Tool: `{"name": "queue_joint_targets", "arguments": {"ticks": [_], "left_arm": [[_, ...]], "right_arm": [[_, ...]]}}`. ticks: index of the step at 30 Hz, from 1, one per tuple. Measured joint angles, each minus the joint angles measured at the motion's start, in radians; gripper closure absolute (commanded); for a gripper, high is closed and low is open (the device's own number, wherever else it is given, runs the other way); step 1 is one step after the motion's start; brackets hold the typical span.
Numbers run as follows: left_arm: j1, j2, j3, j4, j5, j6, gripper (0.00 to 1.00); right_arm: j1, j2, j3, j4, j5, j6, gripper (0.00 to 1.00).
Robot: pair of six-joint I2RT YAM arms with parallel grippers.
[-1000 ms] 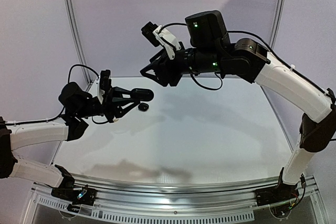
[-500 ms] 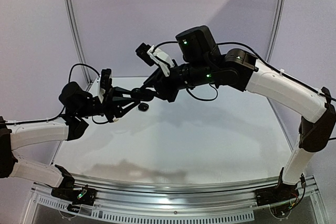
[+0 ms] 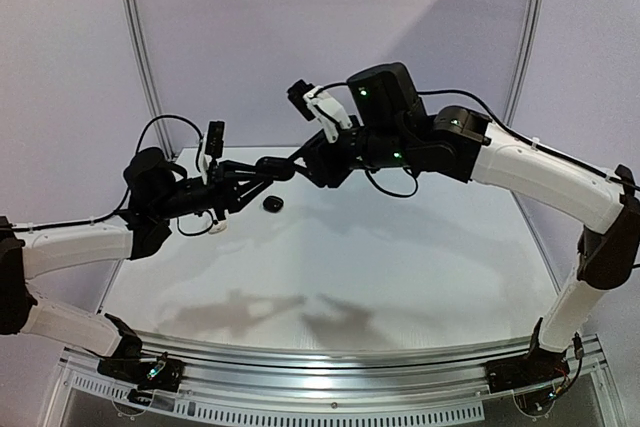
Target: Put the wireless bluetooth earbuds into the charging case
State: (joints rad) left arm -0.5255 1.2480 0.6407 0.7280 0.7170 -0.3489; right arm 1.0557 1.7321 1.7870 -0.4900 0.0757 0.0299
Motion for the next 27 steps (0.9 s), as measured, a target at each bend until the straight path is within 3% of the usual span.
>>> {"name": "queue_joint_targets", "arguments": {"ticks": [6, 11, 17, 24, 25, 27], "left_arm": [[0.098, 0.172, 0.171, -0.245, -0.033, -0.050, 1.00], [0.193, 0.354, 0.338, -0.474, -0.001, -0.090, 1.00], [0.264, 0.533, 0.372, -0.730, 0.023, -0.098, 1.00], [0.282, 0.695, 0.397, -0.879, 0.070, -0.158, 1.00], [0.285, 0.703, 0.398, -0.885, 0.080, -0.169, 0.98], [0.291, 0.713, 0.404, -0.888, 0.094, -0.185, 0.84]], "right_arm": [[-0.110, -0.163, -0.249, 0.118, 0.092, 0.109, 0.43], [-0.134, -0.224, -0.328, 0.162, 0.132, 0.173, 0.40], [-0.145, -0.230, -0.414, 0.178, 0.123, 0.221, 0.39], [-0.180, -0.227, -0.474, 0.192, 0.101, 0.274, 0.37], [-0.180, -0.225, -0.474, 0.196, 0.098, 0.280, 0.37], [-0.181, -0.222, -0.474, 0.201, 0.093, 0.293, 0.37]]}}
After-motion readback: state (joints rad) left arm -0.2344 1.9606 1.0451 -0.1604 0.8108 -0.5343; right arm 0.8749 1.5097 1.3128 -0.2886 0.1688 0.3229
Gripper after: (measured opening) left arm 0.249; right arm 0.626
